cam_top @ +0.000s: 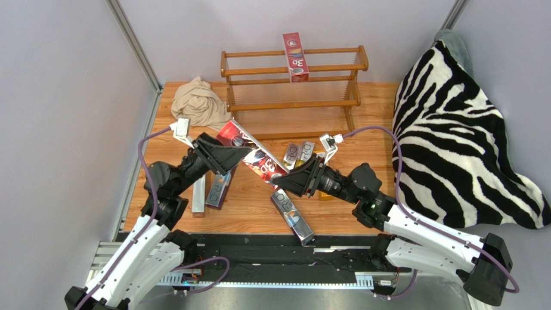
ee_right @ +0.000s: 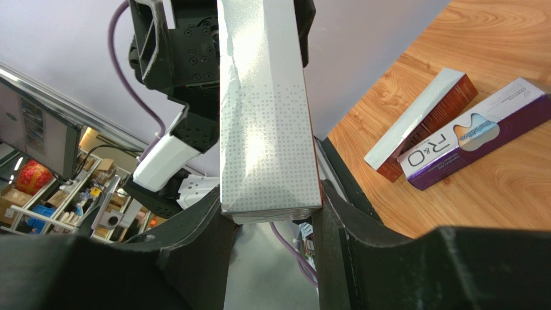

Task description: Place and organize the toothpastes onto the shelf

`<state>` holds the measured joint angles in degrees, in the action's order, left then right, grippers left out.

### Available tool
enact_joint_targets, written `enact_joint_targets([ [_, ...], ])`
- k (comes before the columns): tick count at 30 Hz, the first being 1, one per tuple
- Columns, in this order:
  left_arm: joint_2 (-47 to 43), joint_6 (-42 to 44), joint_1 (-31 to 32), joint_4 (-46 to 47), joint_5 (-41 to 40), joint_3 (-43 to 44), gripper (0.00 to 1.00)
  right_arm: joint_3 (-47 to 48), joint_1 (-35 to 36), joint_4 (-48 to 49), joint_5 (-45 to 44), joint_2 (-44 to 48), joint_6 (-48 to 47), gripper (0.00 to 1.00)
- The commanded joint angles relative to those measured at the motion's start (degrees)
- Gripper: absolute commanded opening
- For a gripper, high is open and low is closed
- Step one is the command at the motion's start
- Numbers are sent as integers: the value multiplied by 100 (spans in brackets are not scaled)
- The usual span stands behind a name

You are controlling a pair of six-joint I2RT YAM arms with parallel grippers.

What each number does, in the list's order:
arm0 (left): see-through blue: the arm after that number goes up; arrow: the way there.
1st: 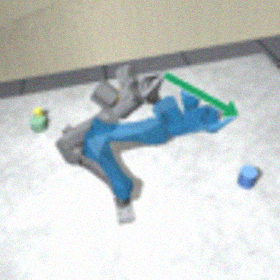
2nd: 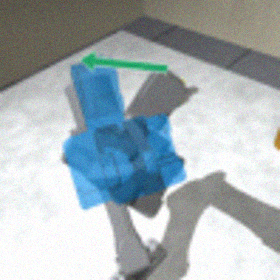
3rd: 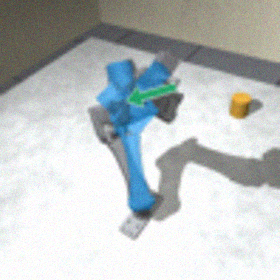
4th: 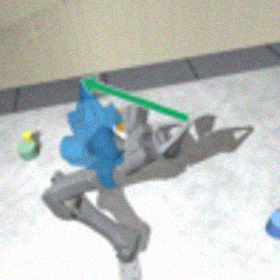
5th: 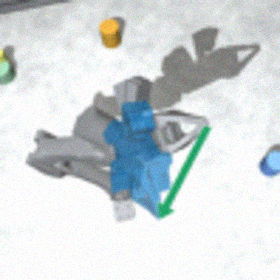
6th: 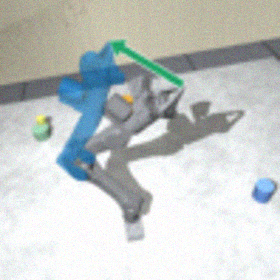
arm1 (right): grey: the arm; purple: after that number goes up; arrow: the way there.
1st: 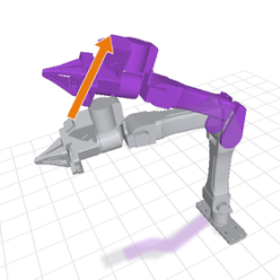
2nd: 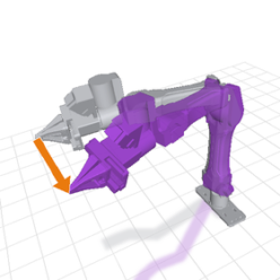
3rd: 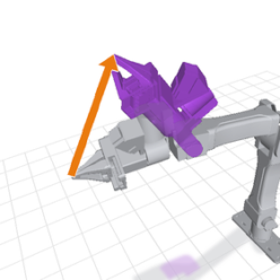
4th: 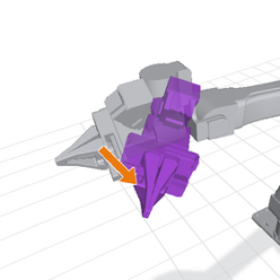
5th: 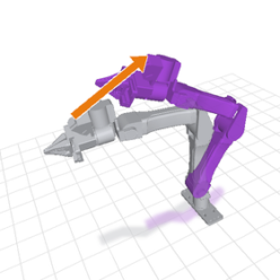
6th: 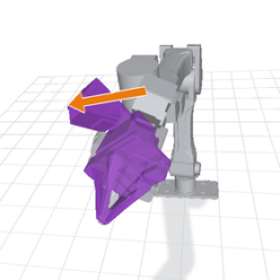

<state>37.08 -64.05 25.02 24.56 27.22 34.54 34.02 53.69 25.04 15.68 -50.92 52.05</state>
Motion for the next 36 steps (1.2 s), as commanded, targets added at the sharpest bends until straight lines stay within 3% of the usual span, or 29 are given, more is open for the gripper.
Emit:
enact_joint_targets([
  [1, -569, 1209, 3, -2001, -330, 578, 99, 474, 19, -305, -460, 108, -169, 18],
  [6, -974, 2158, 3, -3929, -963, 1080, 99, 544, -25, -772, -812, 64, -12, 16],
  [12, -2002, 2749, 3, -5618, -2712, 1212, 99, 579, -166, -992, -856, 3, 147, 14],
  [13, -2133, 2758, 3, -5994, -3305, 1282, 99, 597, -175, -1009, -856, -15, 139, 14],
  [15, -2091, 2784, 3, -6522, -3679, 1370, 99, 702, -201, -1088, -848, -41, 104, 13],
  [24, -1581, 2776, 3, -6552, -3488, 985, 99, 1746, -631, -1694, -497, -340, -20, 13],
  [36, -1467, 2565, 3, -6191, -3364, 158, 99, 3374, -2652, -2161, 892, -1306, 550, 13],
])
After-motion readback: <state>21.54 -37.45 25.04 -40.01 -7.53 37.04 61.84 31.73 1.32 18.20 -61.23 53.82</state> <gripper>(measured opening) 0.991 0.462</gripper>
